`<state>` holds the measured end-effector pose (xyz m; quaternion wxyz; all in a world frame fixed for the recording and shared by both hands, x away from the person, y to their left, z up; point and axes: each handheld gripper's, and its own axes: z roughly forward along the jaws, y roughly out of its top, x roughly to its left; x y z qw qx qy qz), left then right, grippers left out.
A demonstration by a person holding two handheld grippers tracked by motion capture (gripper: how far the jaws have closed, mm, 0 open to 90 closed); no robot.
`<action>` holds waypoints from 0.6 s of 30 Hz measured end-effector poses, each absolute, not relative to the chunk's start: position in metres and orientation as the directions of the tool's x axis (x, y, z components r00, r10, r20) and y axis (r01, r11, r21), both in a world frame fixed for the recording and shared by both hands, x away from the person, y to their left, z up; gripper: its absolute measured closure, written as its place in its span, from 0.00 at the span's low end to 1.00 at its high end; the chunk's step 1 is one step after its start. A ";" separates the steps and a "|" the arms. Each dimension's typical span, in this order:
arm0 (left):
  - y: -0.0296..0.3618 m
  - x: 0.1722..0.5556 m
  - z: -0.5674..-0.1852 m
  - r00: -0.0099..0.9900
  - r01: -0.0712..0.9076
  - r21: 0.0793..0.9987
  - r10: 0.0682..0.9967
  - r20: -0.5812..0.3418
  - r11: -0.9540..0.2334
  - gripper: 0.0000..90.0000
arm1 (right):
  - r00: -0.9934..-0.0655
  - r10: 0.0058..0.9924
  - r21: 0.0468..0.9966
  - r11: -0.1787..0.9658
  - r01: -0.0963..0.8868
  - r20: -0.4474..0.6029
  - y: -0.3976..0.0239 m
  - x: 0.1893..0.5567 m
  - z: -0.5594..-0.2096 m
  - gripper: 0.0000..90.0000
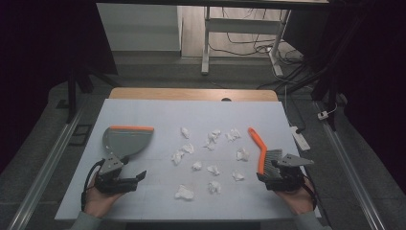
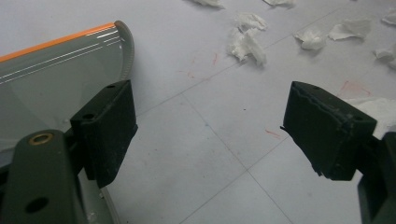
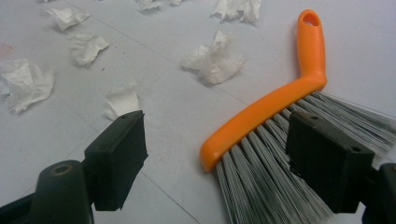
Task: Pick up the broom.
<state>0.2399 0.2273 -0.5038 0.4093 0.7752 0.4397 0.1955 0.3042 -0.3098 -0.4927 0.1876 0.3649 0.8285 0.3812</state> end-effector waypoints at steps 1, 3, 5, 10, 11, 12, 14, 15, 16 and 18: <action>0.227 0.240 -0.504 0.537 0.522 0.807 0.842 -0.058 -0.278 0.20 | -0.663 0.748 0.768 0.443 0.462 -0.033 -0.309 0.304 -0.493 0.23; 0.227 0.239 -0.504 0.538 0.522 0.806 0.841 -0.058 -0.278 0.20 | -0.663 0.747 0.765 0.449 0.462 -0.038 -0.309 0.304 -0.493 0.23; 0.227 0.239 -0.503 0.539 0.522 0.806 0.841 -0.058 -0.279 0.20 | -0.662 0.748 0.764 0.449 0.464 -0.037 -0.309 0.304 -0.493 0.23; 0.227 0.239 -0.503 0.538 0.522 0.807 0.841 -0.061 -0.275 0.20 | -0.663 0.748 0.761 0.453 0.464 -0.040 -0.307 0.304 -0.491 0.24; 0.227 0.239 -0.503 0.539 0.521 0.808 0.840 -0.061 -0.276 0.20 | -0.663 0.748 0.761 0.453 0.464 -0.040 -0.307 0.304 -0.491 0.24; 0.227 0.239 -0.502 0.539 0.521 0.808 0.840 -0.061 -0.276 0.20 | -0.663 0.747 0.760 0.455 0.464 -0.042 -0.307 0.304 -0.490 0.24; 0.226 0.239 -0.501 0.543 0.518 0.809 0.838 -0.059 -0.279 0.20 | -0.666 0.744 0.757 0.463 0.461 -0.049 -0.306 0.305 -0.485 0.24; 0.226 0.239 -0.501 0.543 0.517 0.809 0.838 -0.057 -0.279 0.20 | -0.669 0.741 0.756 0.465 0.461 -0.048 -0.305 0.307 -0.482 0.24; 0.226 0.240 -0.501 0.543 0.516 0.809 0.838 -0.057 -0.280 0.20 | -0.671 0.740 0.752 0.468 0.465 -0.046 -0.304 0.308 -0.479 0.24; 0.226 0.240 -0.501 0.545 0.516 0.809 0.837 -0.058 -0.280 0.20 | -0.671 0.740 0.749 0.468 0.469 -0.043 -0.304 0.310 -0.476 0.23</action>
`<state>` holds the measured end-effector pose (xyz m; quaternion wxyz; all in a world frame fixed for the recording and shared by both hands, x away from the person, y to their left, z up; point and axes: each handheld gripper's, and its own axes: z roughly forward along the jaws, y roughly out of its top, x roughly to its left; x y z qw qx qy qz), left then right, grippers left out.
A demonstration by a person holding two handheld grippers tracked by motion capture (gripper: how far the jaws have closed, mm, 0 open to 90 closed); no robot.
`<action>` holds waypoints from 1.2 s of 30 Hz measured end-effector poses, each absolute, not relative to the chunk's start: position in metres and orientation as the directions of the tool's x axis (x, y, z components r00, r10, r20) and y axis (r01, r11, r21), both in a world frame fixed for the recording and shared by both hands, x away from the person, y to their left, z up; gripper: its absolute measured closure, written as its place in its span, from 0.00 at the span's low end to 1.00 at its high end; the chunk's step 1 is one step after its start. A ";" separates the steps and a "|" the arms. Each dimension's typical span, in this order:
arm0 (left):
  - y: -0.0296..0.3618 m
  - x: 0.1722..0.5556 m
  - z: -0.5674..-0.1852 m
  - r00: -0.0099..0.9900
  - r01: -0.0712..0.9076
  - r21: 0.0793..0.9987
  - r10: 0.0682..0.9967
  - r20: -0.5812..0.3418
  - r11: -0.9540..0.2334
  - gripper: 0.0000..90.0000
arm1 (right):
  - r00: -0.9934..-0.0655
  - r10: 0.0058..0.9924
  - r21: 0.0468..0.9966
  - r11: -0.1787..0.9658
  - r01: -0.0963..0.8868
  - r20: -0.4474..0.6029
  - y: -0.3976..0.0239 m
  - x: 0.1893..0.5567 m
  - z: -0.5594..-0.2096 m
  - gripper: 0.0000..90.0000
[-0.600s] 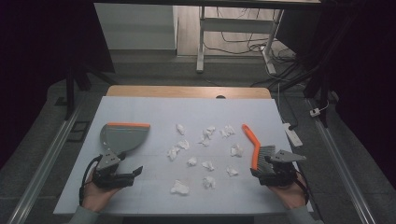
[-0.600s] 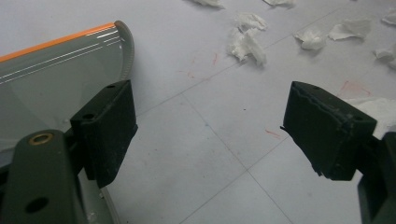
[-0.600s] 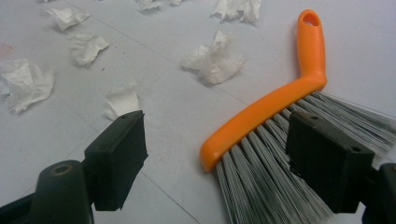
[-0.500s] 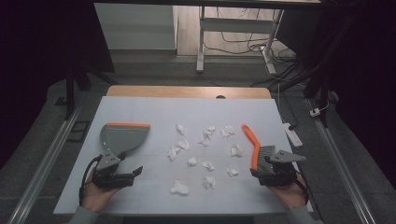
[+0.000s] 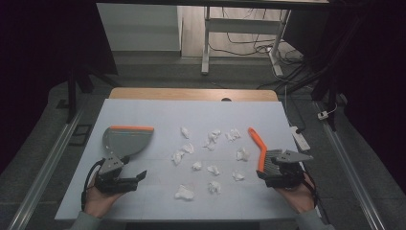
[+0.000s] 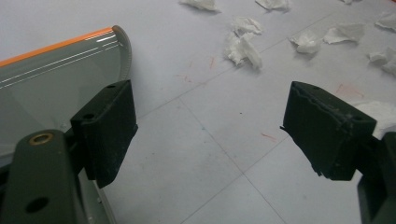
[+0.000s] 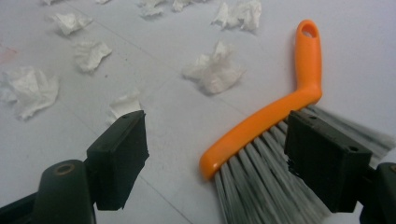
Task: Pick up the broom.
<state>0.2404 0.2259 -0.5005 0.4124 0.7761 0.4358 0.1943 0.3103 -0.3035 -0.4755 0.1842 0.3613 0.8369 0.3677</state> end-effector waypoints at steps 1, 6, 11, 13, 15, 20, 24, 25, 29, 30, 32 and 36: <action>0.226 0.241 -0.500 0.544 0.518 0.809 0.837 -0.060 -0.278 0.20 | -0.670 0.741 0.744 0.473 0.472 -0.045 -0.303 0.312 -0.472 0.23; 0.225 0.244 -0.500 0.548 0.526 0.803 0.834 -0.069 -0.279 0.20 | -0.649 0.753 0.677 0.534 0.506 -0.109 -0.294 0.324 -0.451 0.24; 0.223 0.244 -0.499 0.554 0.524 0.802 0.830 -0.066 -0.286 0.20 | -0.630 0.773 0.647 0.522 0.556 -0.082 -0.294 0.344 -0.434 0.26; 0.223 0.244 -0.499 0.553 0.520 0.805 0.831 -0.062 -0.286 0.20 | -0.613 0.787 0.647 0.503 0.573 -0.069 -0.294 0.362 -0.428 0.26; 0.222 0.244 -0.499 0.552 0.519 0.805 0.832 -0.061 -0.286 0.20 | -0.607 0.792 0.649 0.497 0.576 -0.068 -0.294 0.368 -0.427 0.26; 0.223 0.245 -0.500 0.550 0.524 0.803 0.833 -0.066 -0.282 0.20 | -0.588 0.806 0.600 0.500 0.625 -0.059 -0.291 0.393 -0.427 0.27; 0.222 0.245 -0.501 0.548 0.529 0.799 0.834 -0.063 -0.287 0.21 | -0.577 0.815 0.566 0.499 0.657 -0.049 -0.290 0.407 -0.432 0.28; 0.222 0.245 -0.501 0.547 0.530 0.799 0.835 -0.064 -0.286 0.21 | -0.569 0.821 0.546 0.495 0.676 -0.041 -0.289 0.413 -0.436 0.28; 0.221 0.245 -0.501 0.547 0.528 0.799 0.834 -0.062 -0.287 0.21 | -0.558 0.829 0.508 0.497 0.704 -0.037 -0.288 0.423 -0.445 0.29; 0.221 0.245 -0.501 0.549 0.527 0.800 0.833 -0.062 -0.288 0.21 | -0.550 0.835 0.483 0.492 0.724 -0.026 -0.287 0.430 -0.451 0.31; 0.220 0.245 -0.501 0.544 0.516 0.808 0.838 -0.052 -0.285 0.21 | -0.546 0.837 0.467 0.490 0.736 -0.018 -0.286 0.434 -0.455 0.31; 0.220 0.243 -0.501 0.541 0.508 0.816 0.840 -0.052 -0.276 0.22 | -0.534 0.845 0.399 0.490 0.775 0.000 -0.283 0.449 -0.469 0.35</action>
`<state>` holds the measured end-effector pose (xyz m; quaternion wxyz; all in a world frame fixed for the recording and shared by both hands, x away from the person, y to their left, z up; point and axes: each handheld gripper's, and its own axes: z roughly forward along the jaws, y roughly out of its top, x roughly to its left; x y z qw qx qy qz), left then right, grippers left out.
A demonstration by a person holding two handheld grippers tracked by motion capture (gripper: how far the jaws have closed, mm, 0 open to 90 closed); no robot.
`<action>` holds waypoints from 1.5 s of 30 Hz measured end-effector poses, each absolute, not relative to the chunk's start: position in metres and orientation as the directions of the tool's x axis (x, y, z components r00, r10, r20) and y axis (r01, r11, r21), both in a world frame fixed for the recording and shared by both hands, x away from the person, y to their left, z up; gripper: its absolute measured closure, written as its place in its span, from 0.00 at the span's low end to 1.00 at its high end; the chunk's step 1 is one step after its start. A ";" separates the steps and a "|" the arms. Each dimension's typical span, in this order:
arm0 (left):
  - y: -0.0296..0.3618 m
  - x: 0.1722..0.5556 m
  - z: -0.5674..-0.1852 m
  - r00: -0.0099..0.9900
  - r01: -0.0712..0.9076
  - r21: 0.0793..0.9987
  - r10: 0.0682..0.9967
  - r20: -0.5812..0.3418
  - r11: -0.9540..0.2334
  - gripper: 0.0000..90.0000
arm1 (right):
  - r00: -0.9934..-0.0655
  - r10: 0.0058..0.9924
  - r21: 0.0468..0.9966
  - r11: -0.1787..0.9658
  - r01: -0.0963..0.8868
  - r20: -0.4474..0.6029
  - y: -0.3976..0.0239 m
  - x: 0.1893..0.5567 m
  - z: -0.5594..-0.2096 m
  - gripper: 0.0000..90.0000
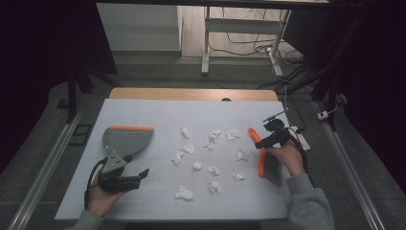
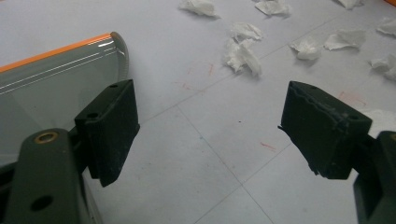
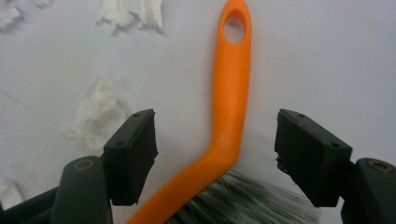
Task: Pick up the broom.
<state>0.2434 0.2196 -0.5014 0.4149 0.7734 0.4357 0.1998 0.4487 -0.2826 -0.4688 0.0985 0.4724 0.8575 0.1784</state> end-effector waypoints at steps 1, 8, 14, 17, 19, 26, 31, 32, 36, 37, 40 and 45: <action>0.219 0.244 -0.502 0.542 0.510 0.814 0.839 -0.053 -0.278 0.22 | -0.534 0.845 0.399 0.490 0.775 0.000 -0.283 0.449 -0.469 0.35; 0.216 0.246 -0.504 0.534 0.518 0.810 0.844 -0.056 -0.275 0.22 | -0.516 0.856 0.345 0.486 0.803 -0.005 -0.283 0.456 -0.480 0.42; 0.214 0.246 -0.505 0.533 0.518 0.810 0.845 -0.052 -0.276 0.22 | -0.505 0.863 0.307 0.480 0.822 0.000 -0.286 0.459 -0.486 0.51; 0.214 0.246 -0.505 0.537 0.521 0.808 0.842 -0.057 -0.277 0.22 | -0.497 0.868 0.294 0.472 0.831 0.012 -0.286 0.461 -0.488 0.54; 0.213 0.246 -0.505 0.537 0.520 0.809 0.841 -0.060 -0.275 0.22 | -0.496 0.868 0.294 0.473 0.831 0.004 -0.285 0.461 -0.488 0.58; 0.213 0.246 -0.506 0.539 0.517 0.809 0.841 -0.054 -0.279 0.22 | -0.488 0.872 0.282 0.476 0.833 -0.033 -0.276 0.459 -0.488 0.73; 0.213 0.245 -0.506 0.542 0.514 0.810 0.839 -0.051 -0.282 0.22 | -0.467 0.884 0.287 0.453 0.844 -0.022 -0.277 0.459 -0.488 0.78; 0.213 0.245 -0.506 0.542 0.513 0.811 0.839 -0.052 -0.281 0.22 | -0.464 0.886 0.285 0.449 0.847 -0.018 -0.278 0.459 -0.488 0.78; 0.216 0.244 -0.505 0.536 0.512 0.814 0.842 -0.056 -0.273 0.22 | -0.474 0.880 0.276 0.459 0.844 -0.015 -0.279 0.459 -0.486 0.78; 0.216 0.244 -0.505 0.536 0.511 0.816 0.842 -0.056 -0.271 0.22 | -0.468 0.884 0.289 0.448 0.846 -0.002 -0.282 0.458 -0.484 0.79; 0.216 0.244 -0.505 0.537 0.509 0.818 0.842 -0.057 -0.269 0.22 | -0.466 0.884 0.313 0.434 0.845 0.033 -0.289 0.457 -0.479 0.79; 0.213 0.244 -0.505 0.551 0.503 0.815 0.833 -0.048 -0.286 0.22 | -0.463 0.879 0.409 0.384 0.828 0.112 -0.306 0.445 -0.451 0.79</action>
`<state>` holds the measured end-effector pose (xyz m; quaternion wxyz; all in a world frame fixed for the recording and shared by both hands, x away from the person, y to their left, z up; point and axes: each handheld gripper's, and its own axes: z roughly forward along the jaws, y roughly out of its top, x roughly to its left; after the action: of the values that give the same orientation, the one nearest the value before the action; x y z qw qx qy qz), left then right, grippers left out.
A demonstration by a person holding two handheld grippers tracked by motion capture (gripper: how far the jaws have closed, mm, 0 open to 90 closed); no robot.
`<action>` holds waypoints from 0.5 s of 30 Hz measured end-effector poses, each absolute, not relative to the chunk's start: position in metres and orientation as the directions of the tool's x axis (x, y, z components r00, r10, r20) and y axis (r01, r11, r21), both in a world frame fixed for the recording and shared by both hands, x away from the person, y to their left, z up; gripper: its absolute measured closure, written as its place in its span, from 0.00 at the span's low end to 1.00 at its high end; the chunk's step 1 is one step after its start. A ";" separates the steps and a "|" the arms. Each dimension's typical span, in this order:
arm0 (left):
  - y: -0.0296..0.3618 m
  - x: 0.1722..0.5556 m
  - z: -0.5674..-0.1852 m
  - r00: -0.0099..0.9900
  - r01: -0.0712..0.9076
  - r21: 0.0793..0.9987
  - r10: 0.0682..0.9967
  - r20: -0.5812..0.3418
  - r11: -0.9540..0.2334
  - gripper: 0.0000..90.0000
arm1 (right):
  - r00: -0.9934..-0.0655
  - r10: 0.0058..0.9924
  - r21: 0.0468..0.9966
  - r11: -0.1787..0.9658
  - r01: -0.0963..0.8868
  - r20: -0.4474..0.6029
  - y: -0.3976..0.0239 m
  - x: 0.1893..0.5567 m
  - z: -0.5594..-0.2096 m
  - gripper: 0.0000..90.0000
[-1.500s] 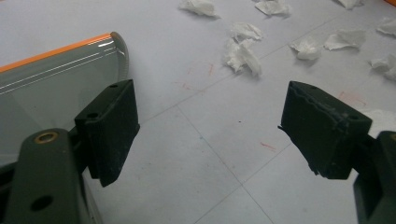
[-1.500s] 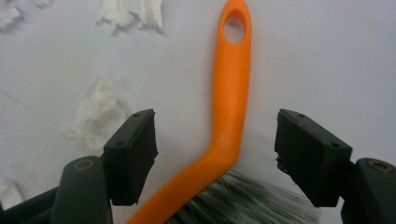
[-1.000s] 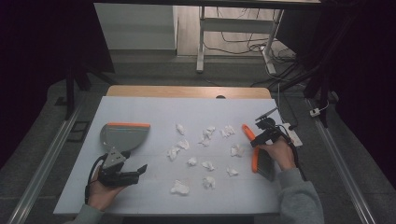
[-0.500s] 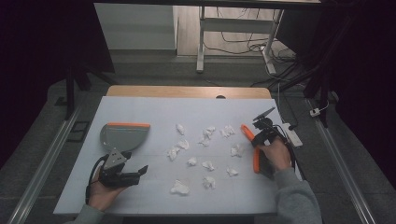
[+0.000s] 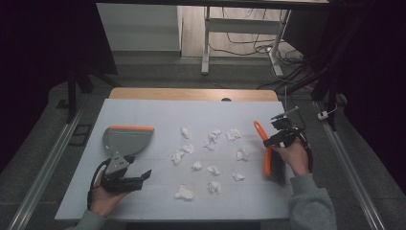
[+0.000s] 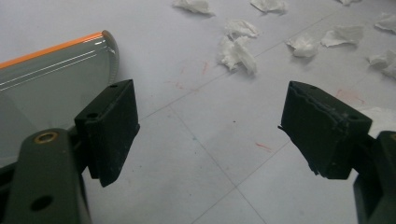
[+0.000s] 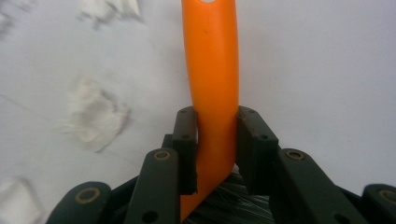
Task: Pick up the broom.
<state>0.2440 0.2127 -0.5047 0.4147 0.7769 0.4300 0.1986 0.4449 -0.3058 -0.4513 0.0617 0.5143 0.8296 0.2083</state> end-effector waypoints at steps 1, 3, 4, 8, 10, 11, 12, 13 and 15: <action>0.212 0.244 -0.505 0.554 0.502 0.816 0.831 -0.047 -0.288 0.22 | -0.463 0.879 0.409 0.384 0.828 0.112 -0.306 0.445 -0.451 0.79; 0.211 0.245 -0.504 0.556 0.500 0.816 0.830 -0.047 -0.289 0.22 | -0.470 0.872 0.450 0.367 0.814 0.140 -0.311 0.441 -0.440 0.79; 0.211 0.245 -0.504 0.556 0.500 0.816 0.830 -0.047 -0.289 0.22 | -0.473 0.868 0.470 0.359 0.806 0.149 -0.312 0.438 -0.435 0.79; 0.207 0.246 -0.502 0.564 0.494 0.819 0.825 -0.047 -0.292 0.23 | -0.488 0.853 0.562 0.316 0.764 0.184 -0.315 0.427 -0.414 0.79; 0.204 0.246 -0.498 0.575 0.494 0.823 0.815 -0.067 -0.281 0.23 | -0.503 0.840 0.593 0.303 0.746 0.205 -0.314 0.424 -0.407 0.79; 0.202 0.246 -0.496 0.583 0.487 0.827 0.810 -0.068 -0.281 0.23 | -0.506 0.834 0.608 0.289 0.739 0.220 -0.313 0.423 -0.405 0.79; 0.199 0.245 -0.493 0.586 0.478 0.830 0.808 -0.056 -0.289 0.23 | -0.506 0.834 0.608 0.289 0.739 0.220 -0.313 0.423 -0.405 0.79; 0.196 0.245 -0.491 0.591 0.470 0.831 0.805 -0.046 -0.298 0.23 | -0.508 0.828 0.623 0.271 0.734 0.239 -0.312 0.422 -0.403 0.79; 0.190 0.245 -0.487 0.600 0.462 0.833 0.799 -0.041 -0.304 0.23 | -0.516 0.815 0.646 0.248 0.722 0.263 -0.309 0.419 -0.400 0.79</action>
<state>0.2454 0.1904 -0.4875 0.4314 0.7835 0.4024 0.1953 0.4192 -0.3086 -0.3996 0.0630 0.4879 0.7874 0.3715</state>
